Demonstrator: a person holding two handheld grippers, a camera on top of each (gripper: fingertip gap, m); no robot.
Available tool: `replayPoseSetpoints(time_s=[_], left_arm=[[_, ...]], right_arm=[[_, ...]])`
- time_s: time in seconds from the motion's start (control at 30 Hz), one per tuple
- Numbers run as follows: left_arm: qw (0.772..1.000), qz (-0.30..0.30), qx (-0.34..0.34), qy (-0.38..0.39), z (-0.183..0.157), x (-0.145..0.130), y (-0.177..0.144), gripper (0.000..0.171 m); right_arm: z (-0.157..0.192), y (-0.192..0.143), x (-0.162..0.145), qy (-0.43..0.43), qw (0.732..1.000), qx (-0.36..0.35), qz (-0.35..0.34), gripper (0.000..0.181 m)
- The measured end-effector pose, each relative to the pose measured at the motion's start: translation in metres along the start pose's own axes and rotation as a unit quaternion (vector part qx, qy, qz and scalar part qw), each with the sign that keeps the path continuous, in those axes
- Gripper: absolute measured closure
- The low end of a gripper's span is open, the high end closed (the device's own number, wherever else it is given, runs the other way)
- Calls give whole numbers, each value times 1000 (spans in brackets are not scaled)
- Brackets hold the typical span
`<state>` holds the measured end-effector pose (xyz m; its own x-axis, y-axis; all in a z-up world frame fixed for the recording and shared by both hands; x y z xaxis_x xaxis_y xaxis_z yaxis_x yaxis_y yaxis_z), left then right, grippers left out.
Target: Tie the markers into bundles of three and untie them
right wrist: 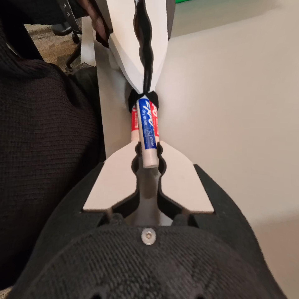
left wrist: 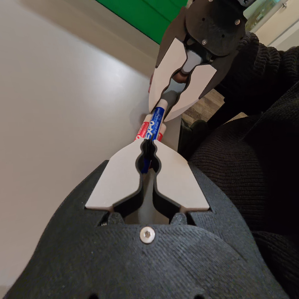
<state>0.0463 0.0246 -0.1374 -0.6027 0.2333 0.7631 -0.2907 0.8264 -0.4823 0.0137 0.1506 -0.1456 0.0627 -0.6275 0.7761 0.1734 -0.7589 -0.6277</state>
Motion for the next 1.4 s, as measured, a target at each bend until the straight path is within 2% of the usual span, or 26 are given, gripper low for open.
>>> replayPoseSetpoints(time_s=[0.27,0.5,0.67,0.83,0.87,1.0,1.07,1.17,1.3,1.4], left_arm=[[999,-25,-5,-21,6,4,-9,165],[999,-22,8,-25,12,2,-11,166],[999,-30,5,-31,13,4,-12,166],[998,-37,-1,-42,14,6,-13,166],[998,-36,-1,-43,15,5,-13,166],[998,-37,-5,-46,15,6,-13,166],[998,-35,-5,-47,15,5,-12,166],[998,-33,-5,-48,16,5,-12,166],[998,-35,-7,-47,15,6,-11,166],[998,-33,-10,-47,14,6,-9,166]], right_arm=[[-10,-21,-4,13,999,15,-34,162],[-15,-36,-20,23,999,20,-16,162],[-22,-55,-16,43,997,12,-59,162],[-43,-84,0,83,983,-49,-159,164],[-49,-92,3,96,976,-73,-181,180],[-72,-136,14,146,936,-166,-273,181],[-80,-151,10,172,922,-201,-284,181],[-88,-152,-5,219,917,-245,-227,181],[-85,-122,-18,254,928,-256,-91,140],[-96,-88,-39,244,917,-316,11,137]])
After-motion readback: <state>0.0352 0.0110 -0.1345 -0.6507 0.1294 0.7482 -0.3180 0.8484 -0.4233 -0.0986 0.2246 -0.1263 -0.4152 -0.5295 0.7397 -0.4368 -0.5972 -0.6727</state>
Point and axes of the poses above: each gripper's, where its closed fingertips meet, y out along the fingers, x out of its top, z = x × y across the jaws, the point moved 5 cm from there along -y, back along the fingers, and after that the axes turned 2 degrees about -z, right-handed, at the moved point
